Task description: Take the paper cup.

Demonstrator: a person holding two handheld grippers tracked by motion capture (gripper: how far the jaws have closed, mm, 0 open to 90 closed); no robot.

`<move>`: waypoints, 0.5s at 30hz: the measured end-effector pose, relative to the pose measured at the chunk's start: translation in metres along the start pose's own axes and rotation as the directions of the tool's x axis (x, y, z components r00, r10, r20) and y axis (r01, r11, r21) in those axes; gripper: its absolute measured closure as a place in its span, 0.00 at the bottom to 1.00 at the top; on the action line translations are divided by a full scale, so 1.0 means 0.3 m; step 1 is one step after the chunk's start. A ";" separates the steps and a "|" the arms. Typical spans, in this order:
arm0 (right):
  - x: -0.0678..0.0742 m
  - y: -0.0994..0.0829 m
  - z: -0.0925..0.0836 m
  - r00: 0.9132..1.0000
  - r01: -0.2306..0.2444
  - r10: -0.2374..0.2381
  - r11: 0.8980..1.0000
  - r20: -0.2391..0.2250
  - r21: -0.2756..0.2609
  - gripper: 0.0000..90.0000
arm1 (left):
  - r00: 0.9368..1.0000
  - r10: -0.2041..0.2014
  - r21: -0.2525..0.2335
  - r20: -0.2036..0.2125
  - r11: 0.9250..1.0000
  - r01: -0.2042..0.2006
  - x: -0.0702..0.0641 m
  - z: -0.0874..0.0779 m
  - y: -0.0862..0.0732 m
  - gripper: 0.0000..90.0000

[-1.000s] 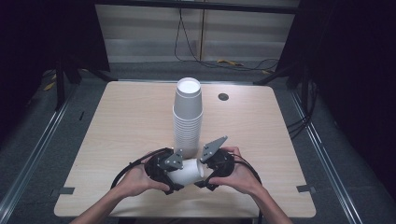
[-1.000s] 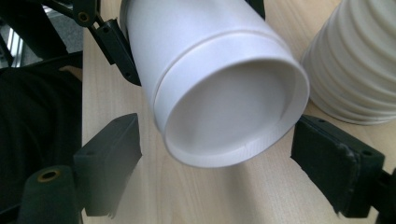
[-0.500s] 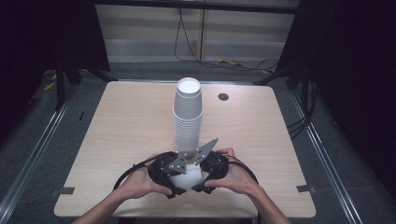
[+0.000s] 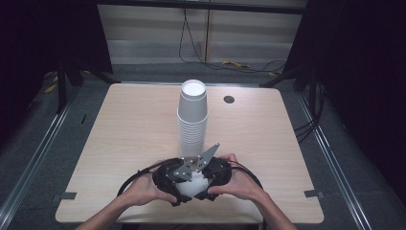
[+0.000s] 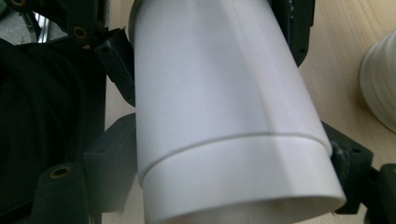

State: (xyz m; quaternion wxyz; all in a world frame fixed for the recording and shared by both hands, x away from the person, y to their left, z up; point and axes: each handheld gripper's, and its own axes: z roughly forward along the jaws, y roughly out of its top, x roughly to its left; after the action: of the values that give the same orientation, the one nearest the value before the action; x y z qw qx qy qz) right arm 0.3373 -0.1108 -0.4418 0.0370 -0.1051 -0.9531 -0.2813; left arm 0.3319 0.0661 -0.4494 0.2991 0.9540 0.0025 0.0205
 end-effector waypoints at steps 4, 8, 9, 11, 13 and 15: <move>0.001 -0.001 -0.005 1.000 0.013 -0.013 1.000 -0.004 -0.017 0.23 | 1.000 0.013 -0.003 0.001 1.000 -0.013 -0.003 -0.007 0.000 0.17; 0.003 0.000 -0.006 1.000 0.002 -0.002 1.000 -0.012 -0.022 0.23 | 0.999 0.032 0.010 -0.002 0.999 -0.032 -0.005 -0.006 0.000 0.17; 0.003 0.000 -0.006 1.000 0.005 -0.005 1.000 -0.011 -0.019 0.23 | 1.000 0.031 0.007 -0.001 1.000 -0.031 -0.007 -0.005 -0.001 0.17; 0.003 -0.001 -0.002 1.000 0.000 0.000 1.000 -0.017 -0.023 0.23 | 1.000 0.031 0.008 -0.006 0.999 -0.031 -0.011 -0.002 -0.002 0.17; 0.003 0.000 -0.002 1.000 -0.002 0.001 1.000 -0.022 -0.025 0.23 | 0.999 0.037 0.013 -0.004 0.999 -0.037 -0.011 0.000 -0.002 0.17; 0.005 0.000 0.002 1.000 -0.002 0.001 1.000 -0.020 -0.022 0.24 | 0.999 0.040 0.012 -0.005 0.999 -0.040 -0.012 0.001 -0.004 0.17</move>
State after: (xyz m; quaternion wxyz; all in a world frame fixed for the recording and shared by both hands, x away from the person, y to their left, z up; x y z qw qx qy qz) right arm 0.3357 -0.1103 -0.4421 0.0455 -0.1034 -0.9495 -0.2928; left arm 0.3285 0.0668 -0.4504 0.2930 0.9556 -0.0157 0.0287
